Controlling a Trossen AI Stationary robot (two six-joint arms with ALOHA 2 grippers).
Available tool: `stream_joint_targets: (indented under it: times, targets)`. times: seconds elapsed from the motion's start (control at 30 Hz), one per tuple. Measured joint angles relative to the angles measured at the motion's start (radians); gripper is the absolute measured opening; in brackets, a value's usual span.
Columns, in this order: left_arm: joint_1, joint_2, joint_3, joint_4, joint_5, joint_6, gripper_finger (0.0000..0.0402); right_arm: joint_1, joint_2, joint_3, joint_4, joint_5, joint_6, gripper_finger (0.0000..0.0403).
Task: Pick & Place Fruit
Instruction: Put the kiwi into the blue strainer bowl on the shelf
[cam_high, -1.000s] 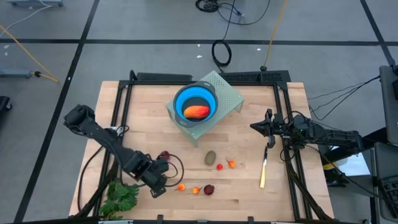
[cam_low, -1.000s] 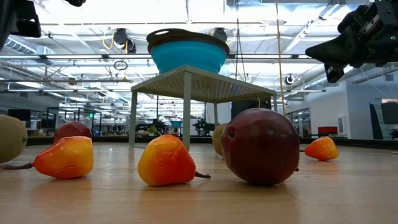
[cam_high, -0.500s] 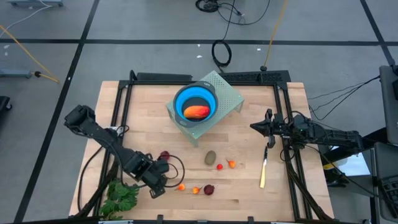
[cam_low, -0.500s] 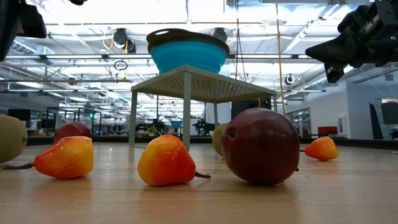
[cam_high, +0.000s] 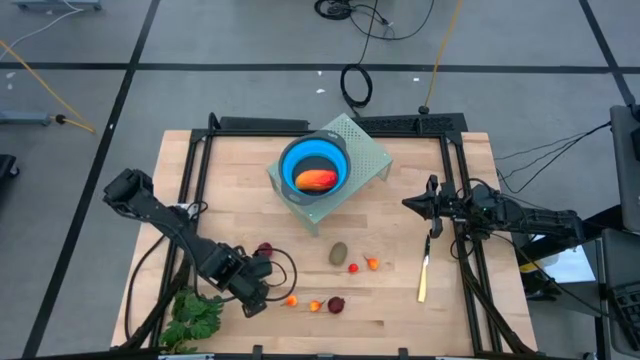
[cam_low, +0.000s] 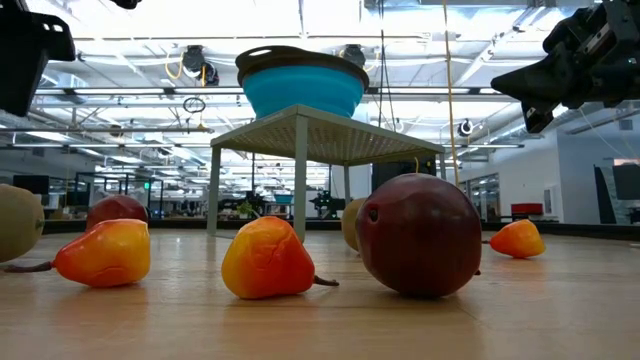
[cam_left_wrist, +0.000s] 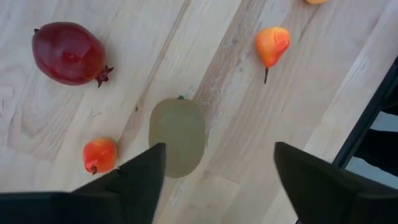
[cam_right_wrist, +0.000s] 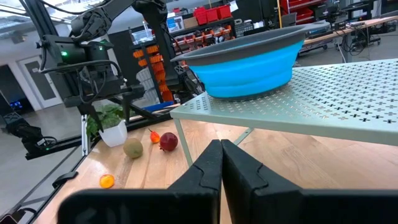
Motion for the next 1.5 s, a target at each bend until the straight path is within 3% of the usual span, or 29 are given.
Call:
stream_joint_targets:
  times: [0.17, 0.37, 0.77, 0.9, 1.5]
  targets:
    - [0.0, 0.0, 0.0, 0.0, 0.0, 0.066, 0.036, 0.0, 0.0, 0.0, 0.0, 0.0, 0.0, 0.0]
    - [-0.002, 0.0, -0.001, 0.0, -0.016, 0.157, 0.0391, 0.0, 0.0, 0.0, 0.0, 0.0, 0.0, 0.0]
    - [-0.042, 0.0, -0.088, 0.013, -0.029, 0.188, 0.0392, 0.0, 0.0, 0.0, 0.0, 0.0, 0.0, 0.0]
    - [-0.043, -0.001, -0.114, 0.055, -0.069, 0.19, 0.0392, 0.0, 0.0, 0.0, 0.0, 0.0, 0.0, 0.0]
    - [-0.039, -0.001, -0.251, 0.246, -0.069, 0.184, 0.0392, 0.0, 0.0, 0.0, 0.0, 0.0, 0.0, 0.0]
